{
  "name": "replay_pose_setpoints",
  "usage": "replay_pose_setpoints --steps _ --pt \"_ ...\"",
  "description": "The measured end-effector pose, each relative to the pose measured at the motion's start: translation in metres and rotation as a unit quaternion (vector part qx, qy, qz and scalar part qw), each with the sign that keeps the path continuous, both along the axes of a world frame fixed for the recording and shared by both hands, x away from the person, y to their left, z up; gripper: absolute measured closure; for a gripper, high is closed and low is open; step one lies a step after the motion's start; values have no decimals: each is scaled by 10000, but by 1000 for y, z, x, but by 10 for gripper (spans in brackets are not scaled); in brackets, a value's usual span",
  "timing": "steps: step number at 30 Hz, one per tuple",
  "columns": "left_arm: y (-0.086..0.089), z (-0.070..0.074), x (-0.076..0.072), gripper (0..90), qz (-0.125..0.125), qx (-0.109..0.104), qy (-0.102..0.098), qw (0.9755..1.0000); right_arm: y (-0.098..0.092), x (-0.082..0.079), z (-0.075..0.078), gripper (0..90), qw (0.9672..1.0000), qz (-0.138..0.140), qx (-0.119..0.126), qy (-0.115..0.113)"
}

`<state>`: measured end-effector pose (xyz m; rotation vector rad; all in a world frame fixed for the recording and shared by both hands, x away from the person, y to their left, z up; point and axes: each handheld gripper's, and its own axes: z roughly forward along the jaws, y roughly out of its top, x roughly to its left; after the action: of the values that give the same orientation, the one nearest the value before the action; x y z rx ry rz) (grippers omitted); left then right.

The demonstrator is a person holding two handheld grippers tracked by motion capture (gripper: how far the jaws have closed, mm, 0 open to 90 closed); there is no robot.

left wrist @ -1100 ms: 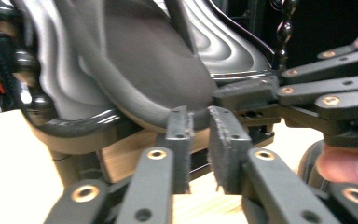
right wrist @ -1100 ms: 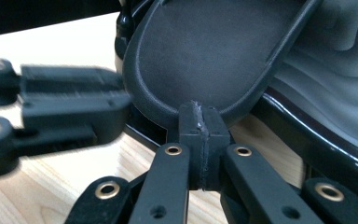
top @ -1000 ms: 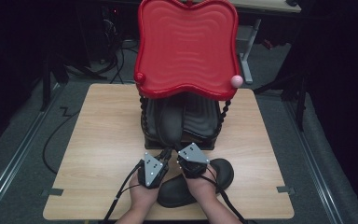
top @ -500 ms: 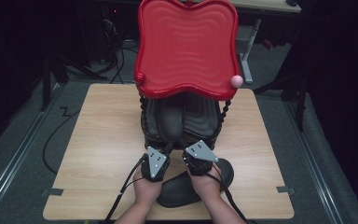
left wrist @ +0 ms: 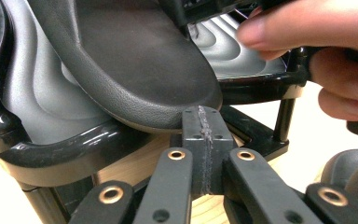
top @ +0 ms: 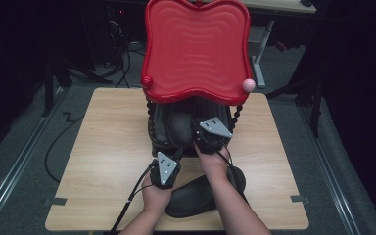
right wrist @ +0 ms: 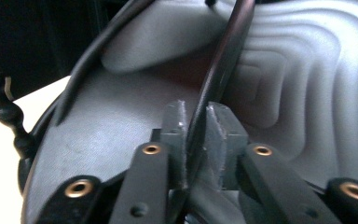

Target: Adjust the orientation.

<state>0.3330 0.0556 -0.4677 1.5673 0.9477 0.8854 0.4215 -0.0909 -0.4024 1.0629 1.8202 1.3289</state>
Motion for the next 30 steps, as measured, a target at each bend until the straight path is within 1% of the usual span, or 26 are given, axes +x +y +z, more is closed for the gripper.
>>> replay_pose_setpoints --steps 4,5,8,10,12,13,15,19,20,22,24,26,28,30 --pt "4 1 0 900 10 68 -42 10000 7 4 1 845 10000 23 21 24" --pt "5 1 0 900 25 81 -54 9999 10 4 1 846 10000 -18 -47 14" --pt "11 3 2 900 65 98 -73 9999 15 4 1 847 9999 -103 -92 -36" --pt "13 3 3 900 51 113 -84 9999 17 6 1 845 9999 -95 -102 -56" --pt "13 4 4 900 77 166 -126 9998 19 6 3 846 9998 -104 -166 -100" --pt "13 5 6 900 103 169 -121 9997 20 6 4 848 9997 -114 -162 -118" --pt "14 7 8 900 120 165 -111 9997 22 7 5 850 9994 -157 -192 -230" --pt "16 10 14 900 183 254 -113 9994 24 11 7 847 9993 -213 -160 -251" --pt "17 10 16 900 240 236 -105 9994 24 12 8 846 9993 -205 -157 -255" --pt "19 11 20 900 262 168 -23 9995 25 14 10 844 9993 -216 -152 -267" --pt "19 11 24 900 326 170 -15 9993 26 15 11 837 9993 -204 -136 -277" --pt "21 12 25 900 336 113 19 9994 26 11 12 831 9993 -207 -88 -310" --pt "21 12 24 900 335 113 -14 9994 23 4 12 833 9993 -140 -73 -346" --pt "21 13 22 900 323 90 -67 9994 17 -6 13 840 9991 -78 -49 -404"
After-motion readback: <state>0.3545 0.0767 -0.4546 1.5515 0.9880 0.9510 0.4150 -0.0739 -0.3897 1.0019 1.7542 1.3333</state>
